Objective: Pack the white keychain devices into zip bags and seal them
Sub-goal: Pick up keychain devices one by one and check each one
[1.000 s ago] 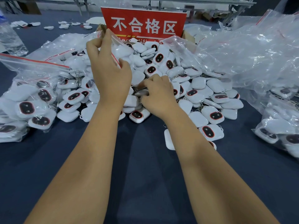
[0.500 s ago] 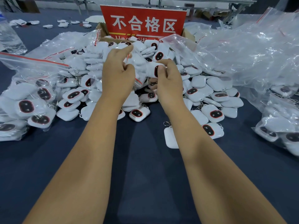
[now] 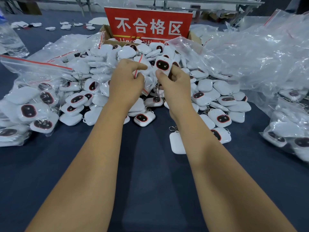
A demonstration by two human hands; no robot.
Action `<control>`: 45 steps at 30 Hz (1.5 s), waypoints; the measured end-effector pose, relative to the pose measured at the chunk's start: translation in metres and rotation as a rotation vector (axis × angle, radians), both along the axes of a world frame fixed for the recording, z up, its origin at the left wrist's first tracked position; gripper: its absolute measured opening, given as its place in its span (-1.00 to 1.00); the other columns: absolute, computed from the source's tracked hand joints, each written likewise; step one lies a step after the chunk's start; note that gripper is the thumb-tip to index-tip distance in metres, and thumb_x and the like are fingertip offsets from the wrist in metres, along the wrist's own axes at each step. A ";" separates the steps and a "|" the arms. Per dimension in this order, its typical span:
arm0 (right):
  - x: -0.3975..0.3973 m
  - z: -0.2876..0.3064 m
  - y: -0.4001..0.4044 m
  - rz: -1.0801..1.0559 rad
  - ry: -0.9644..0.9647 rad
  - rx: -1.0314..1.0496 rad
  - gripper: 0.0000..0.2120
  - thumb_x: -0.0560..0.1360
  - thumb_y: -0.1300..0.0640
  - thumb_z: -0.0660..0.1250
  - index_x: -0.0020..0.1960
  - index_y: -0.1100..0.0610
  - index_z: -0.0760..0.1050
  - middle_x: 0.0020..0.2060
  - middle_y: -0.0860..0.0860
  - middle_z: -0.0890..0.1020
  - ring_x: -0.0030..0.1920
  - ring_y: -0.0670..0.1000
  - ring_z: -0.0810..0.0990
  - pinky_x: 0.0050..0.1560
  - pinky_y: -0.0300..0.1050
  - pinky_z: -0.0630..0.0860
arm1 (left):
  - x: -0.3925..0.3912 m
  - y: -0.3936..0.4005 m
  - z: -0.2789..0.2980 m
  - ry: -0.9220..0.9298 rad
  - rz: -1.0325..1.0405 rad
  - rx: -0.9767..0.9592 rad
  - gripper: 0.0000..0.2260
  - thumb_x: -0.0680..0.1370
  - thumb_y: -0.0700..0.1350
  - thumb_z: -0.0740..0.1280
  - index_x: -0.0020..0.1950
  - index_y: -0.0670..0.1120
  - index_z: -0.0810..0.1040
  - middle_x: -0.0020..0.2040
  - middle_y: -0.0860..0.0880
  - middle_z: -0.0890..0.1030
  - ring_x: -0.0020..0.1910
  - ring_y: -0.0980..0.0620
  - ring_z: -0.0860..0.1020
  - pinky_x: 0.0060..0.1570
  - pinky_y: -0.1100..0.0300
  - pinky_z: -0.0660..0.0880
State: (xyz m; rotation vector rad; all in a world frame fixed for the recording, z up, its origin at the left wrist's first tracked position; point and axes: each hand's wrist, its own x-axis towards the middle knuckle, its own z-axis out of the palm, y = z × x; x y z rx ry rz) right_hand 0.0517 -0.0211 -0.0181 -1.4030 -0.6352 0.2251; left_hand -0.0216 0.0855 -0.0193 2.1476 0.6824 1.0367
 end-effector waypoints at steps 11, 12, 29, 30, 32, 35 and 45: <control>-0.002 -0.004 0.003 0.133 -0.035 -0.125 -0.70 0.60 0.29 0.21 0.14 -0.10 0.43 -0.04 0.02 0.64 -0.11 -0.06 0.57 -0.07 -0.22 0.47 | -0.001 -0.009 0.007 -0.050 -0.066 -0.148 -0.73 0.49 -0.07 0.21 -0.23 0.30 0.56 0.01 0.19 0.52 0.02 0.18 0.49 0.08 0.19 0.44; -0.003 -0.003 0.002 0.137 -0.052 -0.136 -0.65 0.60 0.30 0.20 0.09 -0.18 0.40 0.00 0.05 0.66 -0.09 -0.05 0.59 -0.09 -0.24 0.49 | -0.001 -0.009 0.007 -0.053 -0.063 -0.164 -0.74 0.49 -0.05 0.22 -0.29 0.29 0.54 -0.03 0.21 0.52 -0.01 0.21 0.50 0.06 0.17 0.44; -0.004 -0.004 0.001 0.180 -0.063 -0.167 -0.65 0.57 0.33 0.20 0.03 -0.15 0.45 -0.05 0.27 0.64 -0.23 0.08 0.55 -0.20 -0.06 0.56 | -0.001 -0.011 0.008 0.045 -0.070 -0.108 -0.79 0.41 0.02 0.23 -0.06 0.04 0.59 0.02 0.07 0.53 -0.04 0.06 0.51 -0.05 0.09 0.46; -0.004 -0.004 0.001 0.183 -0.052 -0.166 -0.65 0.57 0.33 0.20 0.02 -0.15 0.46 -0.05 0.28 0.63 -0.23 0.06 0.53 -0.22 -0.04 0.53 | -0.001 -0.011 0.008 0.049 -0.069 -0.101 -0.77 0.39 0.04 0.22 -0.06 0.03 0.59 0.01 0.06 0.53 -0.05 0.06 0.51 -0.06 0.09 0.46; -0.004 -0.004 0.001 0.186 -0.024 -0.164 -0.65 0.56 0.33 0.20 0.02 -0.14 0.47 -0.05 0.29 0.63 -0.22 0.05 0.52 -0.20 -0.03 0.52 | -0.001 -0.011 0.008 0.057 -0.069 -0.091 -0.74 0.38 0.08 0.21 -0.05 0.04 0.58 0.01 0.07 0.52 -0.05 0.06 0.50 -0.06 0.12 0.44; -0.002 -0.003 0.001 0.185 0.059 -0.121 -0.73 0.54 0.29 0.24 0.05 -0.06 0.53 -0.21 0.10 0.66 -0.24 -0.08 0.59 -0.20 -0.13 0.57 | 0.000 -0.010 0.007 0.062 -0.077 -0.081 -0.78 0.39 0.08 0.22 -0.06 0.08 0.57 0.00 0.11 0.51 -0.06 0.11 0.48 -0.08 0.17 0.38; -0.003 -0.002 0.001 0.151 0.053 -0.119 -0.84 0.62 0.18 0.21 0.01 0.00 0.54 -0.25 0.04 0.60 -0.26 -0.06 0.56 -0.27 -0.12 0.56 | -0.001 -0.010 0.007 0.085 -0.093 -0.069 -0.90 0.39 0.07 0.21 -0.17 0.14 0.50 -0.06 0.15 0.48 -0.12 0.19 0.46 -0.12 0.24 0.37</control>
